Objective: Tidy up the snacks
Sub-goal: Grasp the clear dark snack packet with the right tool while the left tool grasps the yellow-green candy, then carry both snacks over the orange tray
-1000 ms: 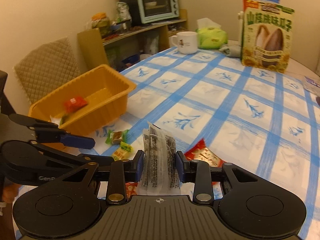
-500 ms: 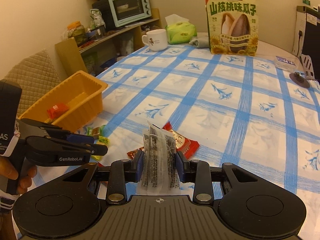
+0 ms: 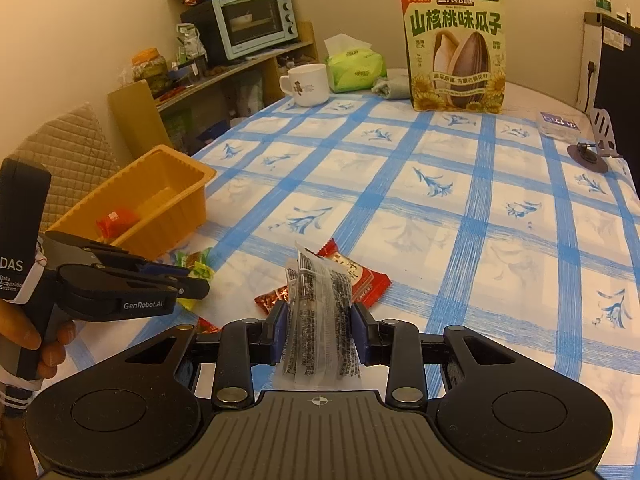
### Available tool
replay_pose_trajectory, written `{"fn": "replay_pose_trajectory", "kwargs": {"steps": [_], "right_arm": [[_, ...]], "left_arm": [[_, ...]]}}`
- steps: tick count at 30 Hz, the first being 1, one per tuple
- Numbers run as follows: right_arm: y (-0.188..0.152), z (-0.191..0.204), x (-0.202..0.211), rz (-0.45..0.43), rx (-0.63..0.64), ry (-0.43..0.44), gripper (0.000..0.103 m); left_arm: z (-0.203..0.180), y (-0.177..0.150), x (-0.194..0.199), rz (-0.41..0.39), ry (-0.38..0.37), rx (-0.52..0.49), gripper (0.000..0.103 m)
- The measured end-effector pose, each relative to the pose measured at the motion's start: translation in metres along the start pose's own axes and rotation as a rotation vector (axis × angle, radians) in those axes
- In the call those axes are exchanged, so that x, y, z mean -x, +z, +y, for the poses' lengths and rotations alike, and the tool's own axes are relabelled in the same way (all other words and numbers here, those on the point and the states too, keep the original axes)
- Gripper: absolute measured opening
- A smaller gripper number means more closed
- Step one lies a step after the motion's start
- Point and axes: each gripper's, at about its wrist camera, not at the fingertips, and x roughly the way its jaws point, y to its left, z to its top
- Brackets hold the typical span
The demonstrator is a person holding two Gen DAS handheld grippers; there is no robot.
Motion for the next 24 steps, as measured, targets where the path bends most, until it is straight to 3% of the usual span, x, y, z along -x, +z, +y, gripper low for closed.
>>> {"fn": "replay_pose_trajectory", "kwargs": {"steps": [11, 24], "right_arm": [[0.002, 0.027, 0.017, -0.012, 0.031, 0.058, 0.034], [-0.015, 0.09, 0.036, 0.031, 0.078, 0.181, 0.034]], "left_arm": [[0.008, -0.019, 0.069, -0.06, -0.033, 0.039, 0.018], [0.046, -0.074, 0.146, -0.066, 0.029, 0.121, 0.018]]}}
